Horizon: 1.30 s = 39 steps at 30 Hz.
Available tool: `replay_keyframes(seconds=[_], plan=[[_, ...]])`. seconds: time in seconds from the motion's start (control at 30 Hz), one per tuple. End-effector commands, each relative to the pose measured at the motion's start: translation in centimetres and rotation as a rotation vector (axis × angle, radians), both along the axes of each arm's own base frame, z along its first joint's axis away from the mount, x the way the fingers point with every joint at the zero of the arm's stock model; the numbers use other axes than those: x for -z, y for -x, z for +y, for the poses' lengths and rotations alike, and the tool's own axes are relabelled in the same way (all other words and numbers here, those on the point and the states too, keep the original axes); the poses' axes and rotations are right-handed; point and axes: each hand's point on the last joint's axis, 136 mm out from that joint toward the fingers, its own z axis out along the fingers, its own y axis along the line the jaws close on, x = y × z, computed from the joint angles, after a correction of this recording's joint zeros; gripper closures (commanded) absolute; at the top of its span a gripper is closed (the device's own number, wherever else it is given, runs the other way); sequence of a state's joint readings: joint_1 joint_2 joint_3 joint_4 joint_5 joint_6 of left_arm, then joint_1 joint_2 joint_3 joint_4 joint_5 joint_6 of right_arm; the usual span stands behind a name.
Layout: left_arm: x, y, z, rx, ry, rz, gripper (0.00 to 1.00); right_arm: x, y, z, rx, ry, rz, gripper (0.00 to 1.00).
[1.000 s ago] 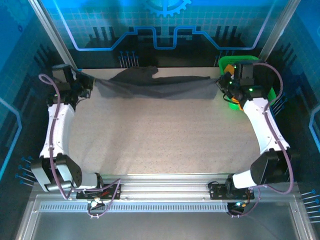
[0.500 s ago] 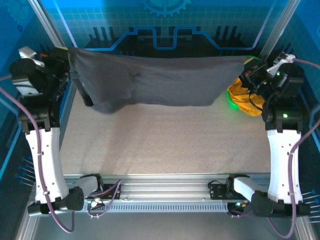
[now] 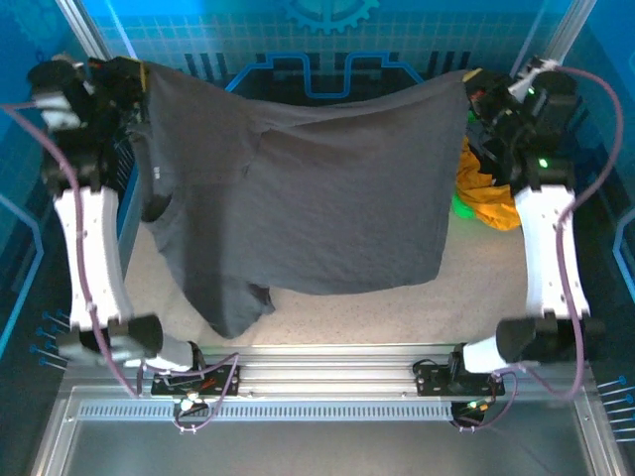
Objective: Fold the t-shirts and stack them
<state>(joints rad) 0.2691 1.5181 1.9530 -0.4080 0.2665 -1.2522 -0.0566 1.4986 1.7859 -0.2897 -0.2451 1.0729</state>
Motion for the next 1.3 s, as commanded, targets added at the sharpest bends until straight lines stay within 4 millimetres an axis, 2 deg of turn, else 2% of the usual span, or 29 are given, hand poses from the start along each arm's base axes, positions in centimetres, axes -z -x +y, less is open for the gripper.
replay_keyframes(seconds=[0.0,0.1,0.17,0.23,0.33,0.4,0.47,0.53,0.6,0.67,0.7,0.73,0.8,0.83,0.9,0.93,1.0,1.1,1.27], plan=[[-1.5,-2.7,0.6,0.072,0.031,-0.05,1.0,-4.0,-1.4,2.2,-0.087,-0.021,-0.104,1.0],[-3.8,-4.3,1.3,0.085,0.039,-0.104,1.0,-5.7,-2.7,2.1,-0.078,-0.017,-0.132,1.0],[-6.4,-4.3,1.6,0.089,0.036,-0.165,1.0,-7.1,-2.9,1.6,-0.06,-0.012,-0.154,1.0],[-9.0,-3.6,1.5,0.098,0.033,-0.231,1.0,-8.4,-2.8,1.0,-0.041,-0.008,-0.174,1.0],[-11.4,-1.6,0.9,0.104,0.049,-0.271,1.0,-9.7,-2.0,-0.4,-0.005,-0.004,-0.188,1.0],[-11.3,0.2,0.4,0.094,0.048,-0.241,1.0,-9.8,-1.2,-1.4,0.026,-0.001,-0.172,1.0],[-9.9,2.2,0.1,0.062,0.057,-0.175,1.0,-8.9,-0.2,-2.4,0.058,0.008,-0.126,1.0],[-6.8,4.2,0.4,-0.008,0.102,-0.088,1.0,-6.9,1.2,-3.3,0.104,0.039,-0.063,1.0],[-2.0,5.3,0.4,-0.058,0.135,0.026,1.0,-3.3,2.7,-4.0,0.151,0.073,0.033,1.0],[5.2,6.4,0.1,-0.1,0.156,0.207,1.0,2.0,4.2,-4.8,0.205,0.081,0.154,1.0],[9.2,7.0,-0.1,-0.107,0.175,0.3,0.99,5.6,5.1,-5.2,0.237,0.078,0.234,1.0],[13.5,7.3,-0.3,-0.107,0.194,0.387,0.92,9.1,6.1,-5.6,0.268,0.081,0.307,1.0],[20.3,7.7,-0.8,-0.094,0.215,0.498,0.75,15.8,7.9,-6.0,0.313,0.112,0.457,0.98],[23.4,7.4,-1.1,-0.067,0.206,0.537,0.65,19.2,8.7,-5.9,0.315,0.125,0.537,0.85],[28.8,7.7,-1.9,-0.005,0.154,0.677,0.53,24.7,9.8,-5.6,0.285,0.154,0.66,0.62],[31.3,7.9,-2.4,0.038,0.114,0.75,0.5,27.1,10.5,-5.3,0.267,0.174,0.727,0.55],[35.2,8.3,-3.7,0.122,0.061,0.854,0.48,30.3,11.7,-4.9,0.238,0.21,0.825,0.5],[39.6,10.4,-5.8,0.216,0.03,0.977,0.49,32.4,12.6,-3.5,0.171,0.289,0.868,0.49],[42.7,13.1,-7.7,0.236,0.029,1.025,0.53,34.2,13.8,-1.2,0.081,0.395,0.904,0.51]])
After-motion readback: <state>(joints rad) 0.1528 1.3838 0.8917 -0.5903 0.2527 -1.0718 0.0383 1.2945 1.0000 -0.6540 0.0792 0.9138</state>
